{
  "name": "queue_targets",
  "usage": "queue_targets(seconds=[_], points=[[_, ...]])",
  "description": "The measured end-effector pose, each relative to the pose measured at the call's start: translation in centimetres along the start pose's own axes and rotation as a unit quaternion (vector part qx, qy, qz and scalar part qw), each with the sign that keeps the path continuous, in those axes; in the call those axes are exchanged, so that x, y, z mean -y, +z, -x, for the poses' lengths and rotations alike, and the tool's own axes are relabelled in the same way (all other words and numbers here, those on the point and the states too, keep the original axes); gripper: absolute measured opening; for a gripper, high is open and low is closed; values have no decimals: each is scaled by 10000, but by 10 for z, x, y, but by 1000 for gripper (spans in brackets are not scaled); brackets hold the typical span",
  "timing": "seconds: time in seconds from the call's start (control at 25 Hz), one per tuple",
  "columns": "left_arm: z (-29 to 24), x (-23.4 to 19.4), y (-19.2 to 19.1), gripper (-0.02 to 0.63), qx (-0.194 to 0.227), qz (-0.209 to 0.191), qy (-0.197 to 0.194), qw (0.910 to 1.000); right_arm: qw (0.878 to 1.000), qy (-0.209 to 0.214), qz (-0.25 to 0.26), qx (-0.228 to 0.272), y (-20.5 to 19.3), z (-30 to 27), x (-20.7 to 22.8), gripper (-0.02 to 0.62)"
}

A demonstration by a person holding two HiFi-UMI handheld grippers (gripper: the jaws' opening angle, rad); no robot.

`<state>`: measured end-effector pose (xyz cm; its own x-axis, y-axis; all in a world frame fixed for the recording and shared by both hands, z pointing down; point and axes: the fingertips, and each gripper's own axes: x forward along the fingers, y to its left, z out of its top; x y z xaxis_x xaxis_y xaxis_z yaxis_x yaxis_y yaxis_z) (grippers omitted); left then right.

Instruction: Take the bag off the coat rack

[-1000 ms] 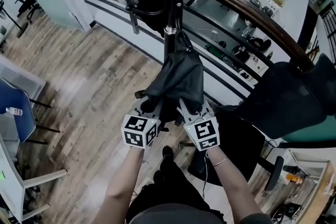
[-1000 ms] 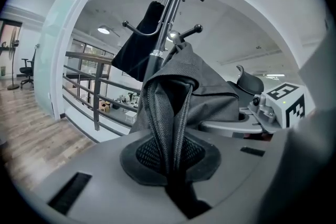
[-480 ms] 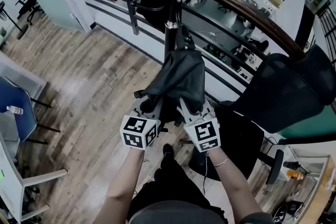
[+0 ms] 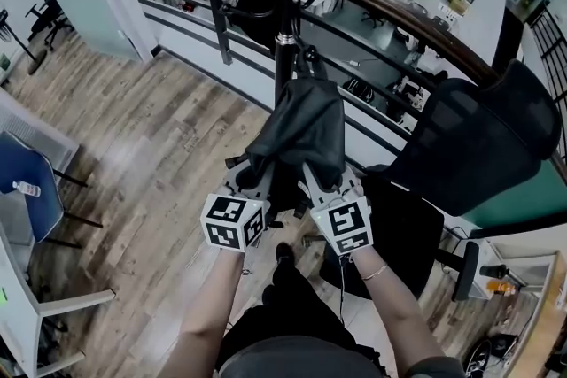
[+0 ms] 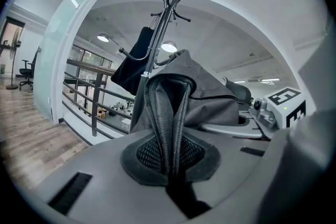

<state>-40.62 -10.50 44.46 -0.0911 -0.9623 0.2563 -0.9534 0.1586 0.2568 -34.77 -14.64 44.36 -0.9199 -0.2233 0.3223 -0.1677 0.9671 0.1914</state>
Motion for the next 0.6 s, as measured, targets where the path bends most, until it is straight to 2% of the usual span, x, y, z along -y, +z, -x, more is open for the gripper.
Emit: queue_targets(seconds=[0.6], points=[[46, 38, 15, 40, 231, -189, -249, 9992, 9995, -287, 58, 138, 22, 54, -24, 29]])
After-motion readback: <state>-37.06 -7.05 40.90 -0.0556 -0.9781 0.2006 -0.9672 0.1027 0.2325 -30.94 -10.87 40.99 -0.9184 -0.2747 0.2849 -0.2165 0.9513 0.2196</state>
